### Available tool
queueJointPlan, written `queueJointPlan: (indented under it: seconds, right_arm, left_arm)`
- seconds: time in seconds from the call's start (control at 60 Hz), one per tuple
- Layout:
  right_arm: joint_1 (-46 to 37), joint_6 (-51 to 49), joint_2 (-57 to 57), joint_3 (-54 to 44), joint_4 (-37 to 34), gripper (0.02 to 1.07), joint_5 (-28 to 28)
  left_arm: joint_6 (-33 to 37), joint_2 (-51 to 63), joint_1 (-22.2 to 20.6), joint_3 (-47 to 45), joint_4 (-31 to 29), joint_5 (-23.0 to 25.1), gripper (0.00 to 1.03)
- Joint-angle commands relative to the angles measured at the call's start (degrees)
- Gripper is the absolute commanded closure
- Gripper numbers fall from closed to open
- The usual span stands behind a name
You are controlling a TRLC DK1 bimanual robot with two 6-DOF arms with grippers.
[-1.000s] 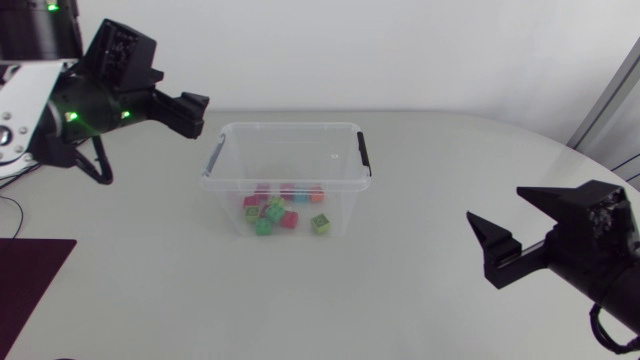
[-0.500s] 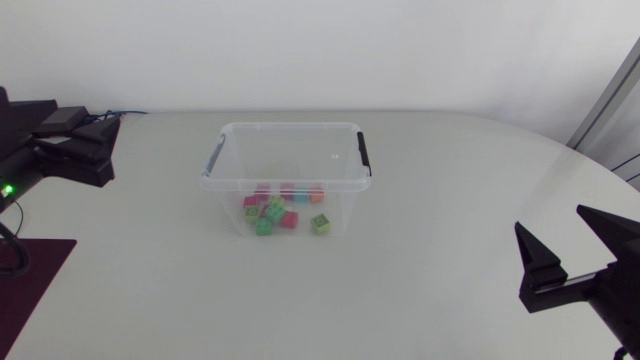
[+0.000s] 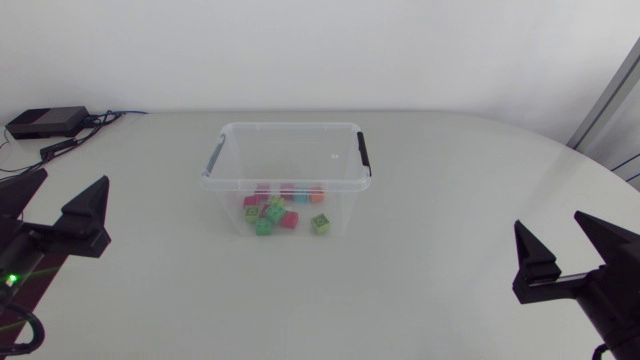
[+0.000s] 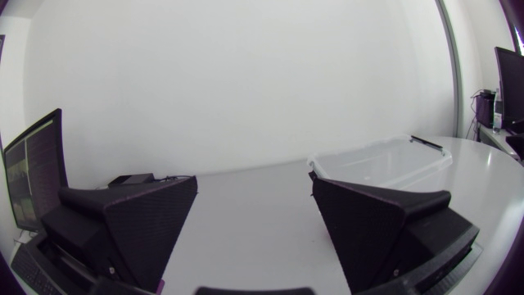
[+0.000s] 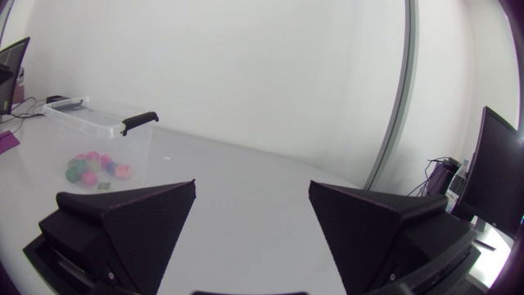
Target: Pick up the duplo bricks and place them in the container
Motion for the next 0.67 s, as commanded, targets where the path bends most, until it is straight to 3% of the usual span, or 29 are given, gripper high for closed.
queueJointPlan:
  seconds: [0.0,0.417,0.65]
  right_arm:
    - [-0.6,2.9,-0.2,-2.3,1.9,0.07,-0.5]
    - [-2.6,10.9,-0.1,-8.5,11.3,0.07,-2.8]
    - [-2.6,10.9,-0.1,-8.5,11.3,0.07,-2.8]
  left_arm:
    - [-2.9,-2.6,0.6,-3.2,0.0,0.7,0.05]
    - [-10.0,-16.6,1.6,-16.8,0.1,2.9,0.04]
    - [-10.0,-16.6,1.6,-16.8,0.1,2.9,0.04]
